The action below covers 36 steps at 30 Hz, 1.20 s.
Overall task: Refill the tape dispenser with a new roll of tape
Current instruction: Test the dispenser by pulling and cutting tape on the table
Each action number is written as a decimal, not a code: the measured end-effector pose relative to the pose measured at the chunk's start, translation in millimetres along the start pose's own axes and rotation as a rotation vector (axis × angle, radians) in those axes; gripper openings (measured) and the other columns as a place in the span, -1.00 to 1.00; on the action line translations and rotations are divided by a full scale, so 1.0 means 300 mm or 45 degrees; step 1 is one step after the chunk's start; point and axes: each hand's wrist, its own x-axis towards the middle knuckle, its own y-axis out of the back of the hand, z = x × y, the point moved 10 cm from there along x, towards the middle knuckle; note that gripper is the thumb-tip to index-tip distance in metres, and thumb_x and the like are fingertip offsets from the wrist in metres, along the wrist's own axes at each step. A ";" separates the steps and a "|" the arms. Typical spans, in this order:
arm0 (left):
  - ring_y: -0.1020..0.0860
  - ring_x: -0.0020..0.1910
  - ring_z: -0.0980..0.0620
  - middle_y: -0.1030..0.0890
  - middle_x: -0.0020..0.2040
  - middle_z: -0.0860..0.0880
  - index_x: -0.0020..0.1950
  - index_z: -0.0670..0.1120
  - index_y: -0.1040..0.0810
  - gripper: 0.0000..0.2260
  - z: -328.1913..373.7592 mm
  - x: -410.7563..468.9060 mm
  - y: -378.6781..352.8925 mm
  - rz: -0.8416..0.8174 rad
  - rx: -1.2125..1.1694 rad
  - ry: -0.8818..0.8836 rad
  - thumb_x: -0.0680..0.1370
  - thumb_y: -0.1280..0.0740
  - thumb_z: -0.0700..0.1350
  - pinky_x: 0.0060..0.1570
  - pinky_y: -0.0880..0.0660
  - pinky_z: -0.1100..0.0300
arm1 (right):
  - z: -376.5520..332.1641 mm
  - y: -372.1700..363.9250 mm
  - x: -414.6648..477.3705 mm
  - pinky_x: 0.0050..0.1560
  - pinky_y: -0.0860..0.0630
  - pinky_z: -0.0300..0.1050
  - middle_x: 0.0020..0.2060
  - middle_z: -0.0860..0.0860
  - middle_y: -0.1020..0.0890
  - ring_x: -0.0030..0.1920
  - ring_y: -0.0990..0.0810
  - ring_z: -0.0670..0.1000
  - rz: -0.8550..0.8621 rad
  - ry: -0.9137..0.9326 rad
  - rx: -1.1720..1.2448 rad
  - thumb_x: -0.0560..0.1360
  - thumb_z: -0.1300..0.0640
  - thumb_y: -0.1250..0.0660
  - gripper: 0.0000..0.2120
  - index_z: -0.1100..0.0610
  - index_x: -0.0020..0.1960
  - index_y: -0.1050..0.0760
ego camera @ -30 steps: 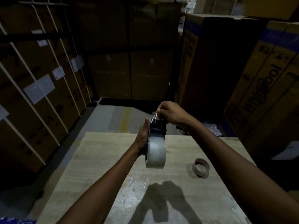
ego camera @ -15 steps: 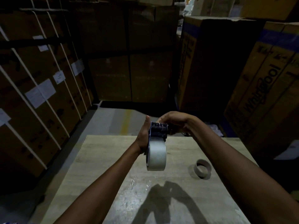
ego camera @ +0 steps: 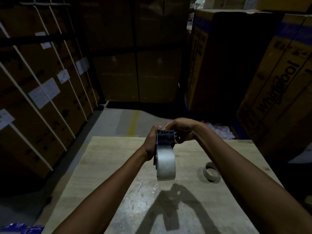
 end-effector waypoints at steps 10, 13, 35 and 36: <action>-0.52 -0.22 -0.12 -0.64 -0.17 -0.20 -0.08 -0.19 -0.61 -0.50 -0.037 0.000 -0.066 -0.108 -0.211 0.065 0.55 0.04 0.06 -0.17 -0.42 0.05 | 0.022 0.000 0.004 -0.31 -0.33 -0.21 -0.19 0.05 -0.46 -0.22 -0.41 -0.03 0.033 0.063 0.059 0.45 0.22 -0.30 -0.96 0.13 -0.11 -0.46; -0.52 -0.20 -0.12 -0.64 -0.17 -0.21 -0.15 -0.15 -0.65 -0.49 -0.039 0.007 -0.074 -0.101 -0.252 0.046 0.54 0.02 0.08 -0.15 -0.42 0.04 | 0.023 0.013 -0.009 -0.30 -0.32 -0.22 -0.18 0.05 -0.46 -0.21 -0.40 -0.03 0.049 0.083 0.054 0.45 0.24 -0.29 -0.97 0.14 -0.11 -0.47; -0.54 -0.24 -0.17 -0.59 -0.18 -0.25 0.03 -0.30 -0.50 -0.52 -0.038 0.056 -0.117 0.326 -0.532 -0.201 0.51 -0.02 0.08 -0.20 -0.52 0.08 | 0.492 -0.101 0.003 0.09 -0.55 0.17 0.07 0.27 -0.62 0.07 -0.59 0.28 -0.411 -0.191 0.871 0.45 -0.34 -0.28 -0.44 0.18 -0.01 -0.63; -0.54 -0.24 -0.16 -0.61 -0.18 -0.24 0.01 -0.28 -0.52 -0.53 -0.044 0.055 -0.121 0.338 -0.551 -0.203 0.52 -0.02 0.07 -0.20 -0.50 0.07 | 0.518 -0.130 -0.009 0.10 -0.56 0.23 0.12 0.30 -0.61 0.11 -0.59 0.32 -0.510 -0.214 0.987 0.47 -0.32 -0.27 -0.40 0.23 0.04 -0.61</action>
